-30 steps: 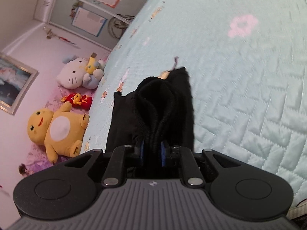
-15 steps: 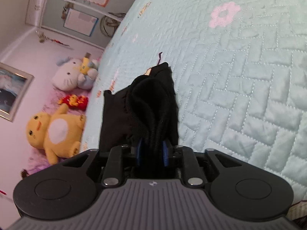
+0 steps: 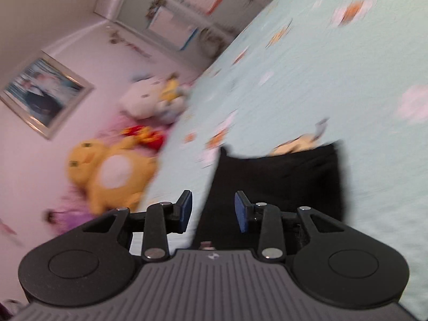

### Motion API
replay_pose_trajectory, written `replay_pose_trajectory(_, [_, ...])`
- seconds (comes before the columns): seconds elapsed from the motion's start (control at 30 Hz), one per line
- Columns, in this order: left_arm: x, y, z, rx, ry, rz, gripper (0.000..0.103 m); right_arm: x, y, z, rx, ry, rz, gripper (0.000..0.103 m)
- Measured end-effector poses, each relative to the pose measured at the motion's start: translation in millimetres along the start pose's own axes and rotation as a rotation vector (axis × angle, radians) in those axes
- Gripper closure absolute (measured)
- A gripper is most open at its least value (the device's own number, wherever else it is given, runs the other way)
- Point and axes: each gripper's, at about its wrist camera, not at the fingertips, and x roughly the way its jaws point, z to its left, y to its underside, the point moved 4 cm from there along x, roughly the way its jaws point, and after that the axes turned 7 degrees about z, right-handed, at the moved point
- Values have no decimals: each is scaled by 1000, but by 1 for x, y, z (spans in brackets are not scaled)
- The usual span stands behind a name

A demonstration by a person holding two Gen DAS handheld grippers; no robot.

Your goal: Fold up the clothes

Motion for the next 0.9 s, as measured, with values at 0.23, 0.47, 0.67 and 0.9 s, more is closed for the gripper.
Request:
replay_pose_trajectory(0.23, [32, 29, -6, 121, -15, 49, 54, 19, 3, -117, 320, -50, -78, 103])
replay_pose_trajectory(0.47, [19, 20, -9, 103, -34, 30, 53, 9, -1, -93, 246, 29, -57, 100])
replay_pose_trajectory(0.67, [13, 26, -30, 154, 0, 13, 44, -11, 16, -36, 40, -25, 62, 85])
replay_pose_trajectory(0.9, [-1, 17, -1, -31, 65, -6, 45, -35, 53, -95, 150, -14, 71, 103])
